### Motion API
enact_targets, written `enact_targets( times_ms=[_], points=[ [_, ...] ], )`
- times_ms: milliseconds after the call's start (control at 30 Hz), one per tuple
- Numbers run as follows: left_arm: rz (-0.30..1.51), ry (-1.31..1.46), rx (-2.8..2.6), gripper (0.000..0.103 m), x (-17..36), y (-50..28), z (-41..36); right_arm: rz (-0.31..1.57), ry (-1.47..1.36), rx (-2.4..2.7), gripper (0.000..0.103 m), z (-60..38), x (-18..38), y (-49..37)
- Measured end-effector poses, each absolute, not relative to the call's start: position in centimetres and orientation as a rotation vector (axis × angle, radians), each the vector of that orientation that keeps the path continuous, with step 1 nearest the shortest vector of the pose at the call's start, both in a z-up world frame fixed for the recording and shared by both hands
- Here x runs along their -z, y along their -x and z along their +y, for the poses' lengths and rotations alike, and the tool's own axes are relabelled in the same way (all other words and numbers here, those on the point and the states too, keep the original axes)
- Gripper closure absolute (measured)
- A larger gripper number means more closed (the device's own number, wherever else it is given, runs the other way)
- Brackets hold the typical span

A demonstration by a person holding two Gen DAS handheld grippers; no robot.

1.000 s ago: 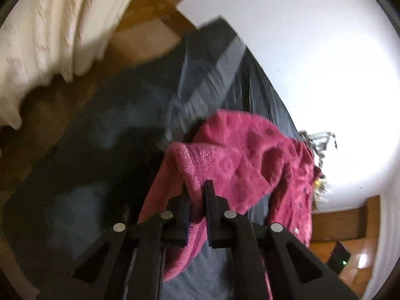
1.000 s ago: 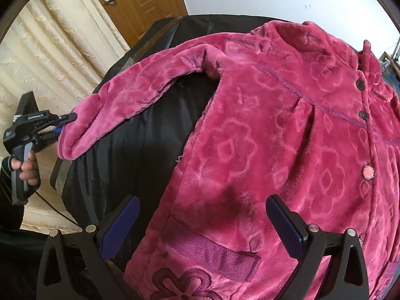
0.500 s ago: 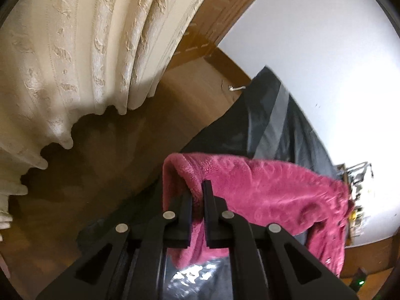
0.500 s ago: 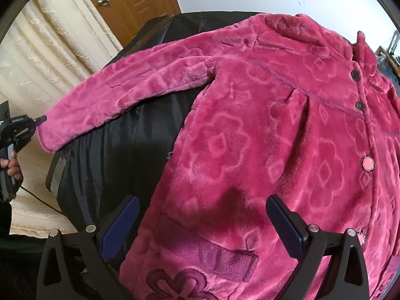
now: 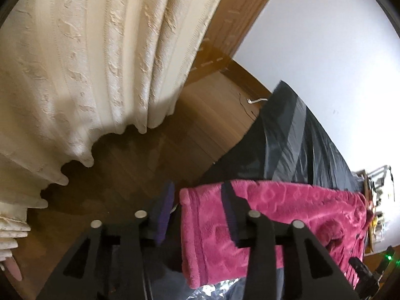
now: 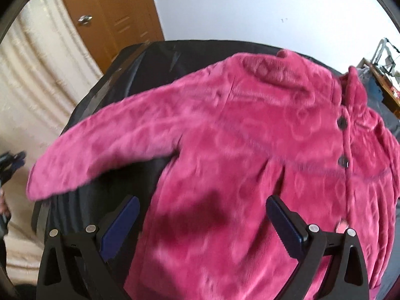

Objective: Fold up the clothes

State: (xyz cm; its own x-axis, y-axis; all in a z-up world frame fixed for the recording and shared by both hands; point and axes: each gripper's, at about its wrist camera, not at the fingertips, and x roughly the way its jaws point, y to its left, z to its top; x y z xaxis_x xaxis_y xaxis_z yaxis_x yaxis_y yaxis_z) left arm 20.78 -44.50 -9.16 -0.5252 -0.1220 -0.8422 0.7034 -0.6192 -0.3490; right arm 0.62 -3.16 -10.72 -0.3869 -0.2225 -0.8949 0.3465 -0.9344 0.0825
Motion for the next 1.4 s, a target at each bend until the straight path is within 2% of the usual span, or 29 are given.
enact_targets(
  times_ms=[167, 300, 467, 600, 700, 767, 900, 967, 1200, 1400],
  points=[
    [0.919, -1.191, 2.258, 0.055, 8.7, -18.9, -41.4, 0.133, -1.536, 2.398, 0.000, -5.4, 12.1, 4.5],
    [0.905, -1.345, 2.370, 0.052, 10.5, -15.7, -36.1, 0.261, -1.579, 2.371, 0.000, -7.9, 14.5, 6.5],
    [0.859, -1.468, 2.388, 0.052, 13.4, -12.8, -32.8, 0.425, -1.637, 2.280, 0.000, -9.2, 17.7, 5.5],
    [0.870, -1.494, 2.356, 0.052, 15.0, -11.8, -33.0, 0.345, -1.647, 2.256, 0.000, -7.6, 18.0, 4.3],
    [0.849, -1.481, 2.368, 0.052, 15.0, -11.6, -33.3, 0.479, -1.610, 2.193, 0.000, -8.0, 18.1, 3.5],
    [0.834, -1.483, 2.365, 0.052, 14.9, -11.4, -33.3, 0.462, -1.602, 2.192, 0.000, -7.6, 17.2, 4.0],
    [0.852, -1.472, 2.351, 0.051, 14.9, -11.1, -33.4, 0.264, -1.521, 2.279, 0.000, -6.4, 13.3, 6.8],
    [0.853, -1.463, 2.353, 0.048, 14.9, -10.9, -33.3, 0.223, -1.493, 2.308, 0.000, -6.4, 12.0, 8.5],
    [0.781, -1.421, 2.393, 0.035, 15.0, -10.3, -32.4, 0.349, -1.553, 2.314, 0.000, -9.2, 13.7, 13.3],
    [0.719, -1.371, 2.423, 0.031, 15.2, -9.3, -32.8, 0.385, -1.608, 2.277, 0.000, -11.1, 16.7, 15.2]
  ],
)
